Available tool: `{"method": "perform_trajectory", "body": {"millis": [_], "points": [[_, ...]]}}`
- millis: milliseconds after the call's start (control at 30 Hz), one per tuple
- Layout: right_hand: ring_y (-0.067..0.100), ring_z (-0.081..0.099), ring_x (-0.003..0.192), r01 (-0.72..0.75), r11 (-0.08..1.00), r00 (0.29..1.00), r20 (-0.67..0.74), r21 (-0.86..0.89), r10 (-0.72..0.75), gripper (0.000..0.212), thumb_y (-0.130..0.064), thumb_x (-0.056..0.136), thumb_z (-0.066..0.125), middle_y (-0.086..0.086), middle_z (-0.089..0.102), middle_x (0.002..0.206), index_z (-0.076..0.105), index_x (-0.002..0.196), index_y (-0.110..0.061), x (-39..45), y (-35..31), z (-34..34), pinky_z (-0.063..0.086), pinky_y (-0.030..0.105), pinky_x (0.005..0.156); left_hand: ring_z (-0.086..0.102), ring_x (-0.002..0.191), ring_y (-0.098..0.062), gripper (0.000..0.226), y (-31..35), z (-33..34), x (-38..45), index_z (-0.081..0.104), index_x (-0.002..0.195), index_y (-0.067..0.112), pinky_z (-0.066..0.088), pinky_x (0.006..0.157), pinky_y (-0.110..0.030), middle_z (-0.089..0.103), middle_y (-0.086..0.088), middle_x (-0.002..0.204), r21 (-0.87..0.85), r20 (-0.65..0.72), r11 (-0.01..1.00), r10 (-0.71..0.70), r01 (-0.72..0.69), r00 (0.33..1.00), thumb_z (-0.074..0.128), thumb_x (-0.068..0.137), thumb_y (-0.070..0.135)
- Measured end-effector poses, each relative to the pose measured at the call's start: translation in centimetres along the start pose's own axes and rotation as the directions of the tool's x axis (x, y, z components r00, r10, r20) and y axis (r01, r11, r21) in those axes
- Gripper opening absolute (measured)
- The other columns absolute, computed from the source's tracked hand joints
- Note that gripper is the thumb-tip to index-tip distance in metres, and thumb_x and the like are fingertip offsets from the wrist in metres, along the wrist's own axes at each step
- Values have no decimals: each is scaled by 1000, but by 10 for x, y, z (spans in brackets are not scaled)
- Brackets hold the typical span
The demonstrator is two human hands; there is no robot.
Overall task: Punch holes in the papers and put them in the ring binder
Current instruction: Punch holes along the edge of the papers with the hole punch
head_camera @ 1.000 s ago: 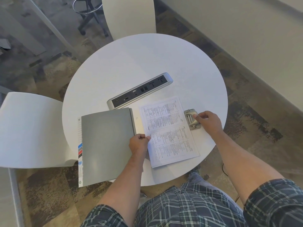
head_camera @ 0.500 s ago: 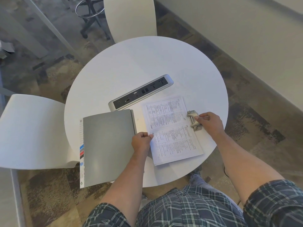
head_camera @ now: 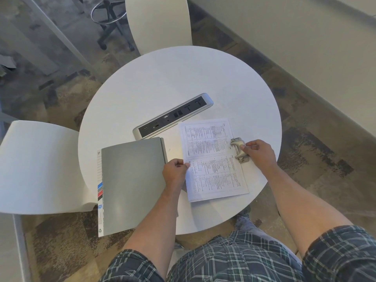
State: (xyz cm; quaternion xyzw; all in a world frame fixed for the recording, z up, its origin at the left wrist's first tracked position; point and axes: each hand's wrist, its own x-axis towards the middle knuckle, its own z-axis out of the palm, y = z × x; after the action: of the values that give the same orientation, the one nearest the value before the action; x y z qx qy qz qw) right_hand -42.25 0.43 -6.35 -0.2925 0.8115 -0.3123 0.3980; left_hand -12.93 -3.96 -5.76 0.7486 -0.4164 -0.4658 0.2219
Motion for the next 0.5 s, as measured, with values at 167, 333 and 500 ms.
{"method": "perform_trajectory", "body": {"millis": [167, 333, 500], "points": [[10, 64, 84, 18, 1000, 1000, -15, 4, -18, 35, -41, 89, 77, 1, 72, 101, 70, 108, -13, -2, 0, 0, 44, 26, 62, 63, 66, -14, 24, 2, 7, 4, 65, 69, 18, 52, 65, -24, 70, 1, 70, -4, 26, 1000, 21, -21, 999, 83, 83, 14], [7, 63, 83, 23, 1000, 1000, -21, -4, -23, 36, -41, 88, 78, 0, 72, 100, 70, 108, -12, -3, -1, 0, 42, 24, 61, 66, 69, -17, 21, -2, 6, 7, 65, 72, 15, 53, 67, -26, 73, -3, 77, -58, 15, 998, -34, 35, 999, 83, 83, 13], [13, 64, 91, 22, 1000, 999, -23, -22, -22, 38, -42, 89, 77, -1, 70, 100, 70, 110, -11, -4, -2, -1, 41, 21, 62, 67, 71, -19, 19, -9, 15, -1, 67, 72, 13, 61, 74, -36, 75, -3, 79, -91, 38, 991, -96, 99, 995, 83, 82, 11]]}}
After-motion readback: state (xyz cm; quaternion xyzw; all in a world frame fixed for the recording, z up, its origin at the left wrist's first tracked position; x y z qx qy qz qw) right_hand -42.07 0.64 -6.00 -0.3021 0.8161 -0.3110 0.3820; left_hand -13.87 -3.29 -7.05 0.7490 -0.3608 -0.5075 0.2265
